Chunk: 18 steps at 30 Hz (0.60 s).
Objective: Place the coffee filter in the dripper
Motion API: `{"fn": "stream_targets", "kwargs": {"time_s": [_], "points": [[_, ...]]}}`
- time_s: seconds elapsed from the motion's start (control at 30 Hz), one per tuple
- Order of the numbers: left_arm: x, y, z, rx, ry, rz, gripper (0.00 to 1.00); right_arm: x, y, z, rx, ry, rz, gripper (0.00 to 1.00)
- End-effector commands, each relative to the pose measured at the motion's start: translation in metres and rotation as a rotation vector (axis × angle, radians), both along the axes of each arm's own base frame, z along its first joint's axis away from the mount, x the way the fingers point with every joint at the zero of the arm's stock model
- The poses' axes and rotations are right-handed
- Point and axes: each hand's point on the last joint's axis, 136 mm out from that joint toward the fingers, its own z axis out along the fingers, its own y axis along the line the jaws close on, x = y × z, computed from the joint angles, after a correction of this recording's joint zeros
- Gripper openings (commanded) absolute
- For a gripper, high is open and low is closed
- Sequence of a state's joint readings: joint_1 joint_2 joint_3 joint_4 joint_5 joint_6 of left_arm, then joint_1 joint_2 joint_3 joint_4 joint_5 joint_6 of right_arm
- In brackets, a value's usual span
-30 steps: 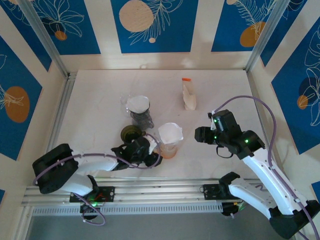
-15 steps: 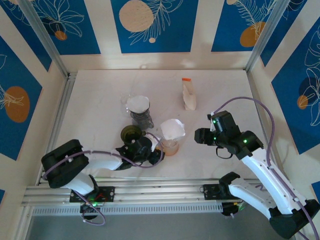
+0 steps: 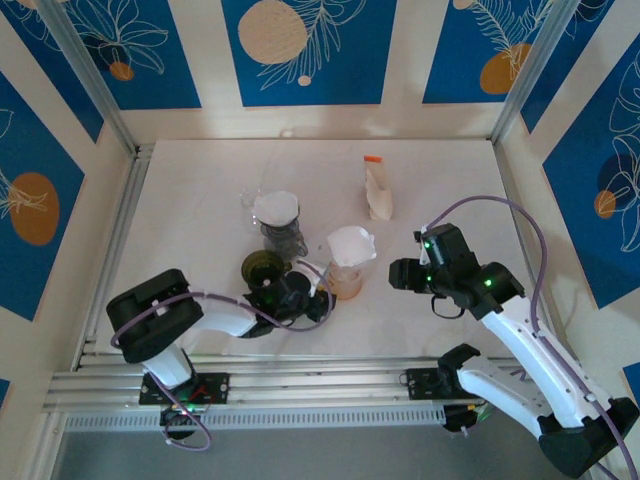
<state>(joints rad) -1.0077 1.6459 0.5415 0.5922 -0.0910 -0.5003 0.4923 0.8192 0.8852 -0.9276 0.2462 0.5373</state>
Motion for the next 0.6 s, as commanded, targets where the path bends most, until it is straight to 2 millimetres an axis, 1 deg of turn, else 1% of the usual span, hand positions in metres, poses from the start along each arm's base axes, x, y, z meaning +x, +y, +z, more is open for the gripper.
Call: {"fn": "stream_targets", "kwargs": {"time_s": [0.0, 0.33, 0.43, 0.57], "points": [[0.021, -0.005, 0.008, -0.04, -0.02, 0.063, 0.36, -0.001, -0.002, -0.005, 0.018, 0.009, -0.025, 0.6], [0.057, -0.009, 0.011, -0.067, -0.017, 0.121, 0.36, 0.002, -0.006, -0.023, 0.052, 0.051, -0.063, 0.58], [0.062, -0.008, 0.011, -0.068, -0.014, 0.129, 0.36, 0.007, -0.003, -0.028, 0.075, 0.065, -0.069, 0.53], [0.058, -0.008, 0.015, -0.082, 0.002, 0.118, 0.38, 0.019, 0.002, -0.036, 0.101, 0.08, -0.065, 0.43]]}}
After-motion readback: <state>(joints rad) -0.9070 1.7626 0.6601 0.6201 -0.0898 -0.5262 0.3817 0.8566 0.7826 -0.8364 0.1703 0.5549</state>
